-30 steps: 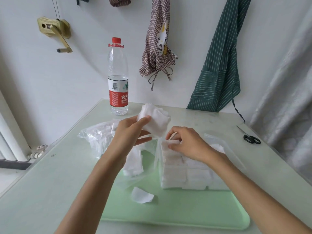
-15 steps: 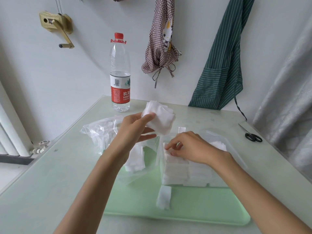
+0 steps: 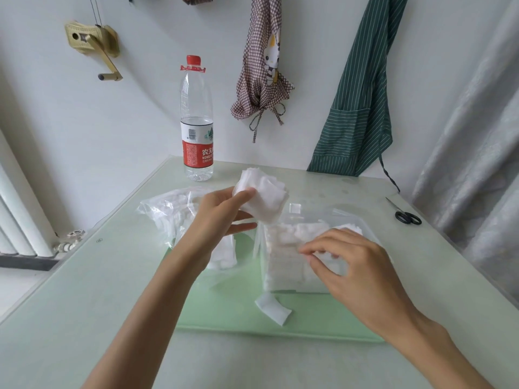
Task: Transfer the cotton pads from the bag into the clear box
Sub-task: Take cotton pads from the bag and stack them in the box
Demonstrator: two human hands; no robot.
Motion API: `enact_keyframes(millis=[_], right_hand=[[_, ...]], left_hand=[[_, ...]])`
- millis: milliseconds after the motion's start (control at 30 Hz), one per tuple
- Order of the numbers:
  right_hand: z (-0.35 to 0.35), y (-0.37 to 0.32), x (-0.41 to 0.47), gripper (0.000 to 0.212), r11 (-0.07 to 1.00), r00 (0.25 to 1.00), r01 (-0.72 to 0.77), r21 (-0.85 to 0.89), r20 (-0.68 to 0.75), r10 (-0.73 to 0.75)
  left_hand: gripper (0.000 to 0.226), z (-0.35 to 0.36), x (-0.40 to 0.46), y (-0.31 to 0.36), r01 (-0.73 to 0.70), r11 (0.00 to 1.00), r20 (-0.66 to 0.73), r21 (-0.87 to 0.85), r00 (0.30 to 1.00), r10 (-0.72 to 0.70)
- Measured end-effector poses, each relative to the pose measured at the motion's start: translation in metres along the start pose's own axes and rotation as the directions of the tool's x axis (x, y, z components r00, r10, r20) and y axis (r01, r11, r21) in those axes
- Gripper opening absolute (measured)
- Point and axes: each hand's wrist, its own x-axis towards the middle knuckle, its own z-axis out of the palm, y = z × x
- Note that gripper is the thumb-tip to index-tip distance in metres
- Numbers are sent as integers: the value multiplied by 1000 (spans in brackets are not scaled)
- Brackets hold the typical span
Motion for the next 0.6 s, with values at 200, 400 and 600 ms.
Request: enact_keyframes(millis=[200,400,600], right_hand=[[33,-15,-20,27,969,865,-180,-172,440,239],[61,-25,-23,40,921,824,-256,-293,432,366],[45,-28,-24,12,916,831,-401,-19,414,372]], left_hand=[[20,-6,-25,0,41,998,-6,40,999,-41],[16,-9,-37,2,45,998,-30,51,999,-44],[22,-11,-37,7,7,996,3,94,1000,-7]])
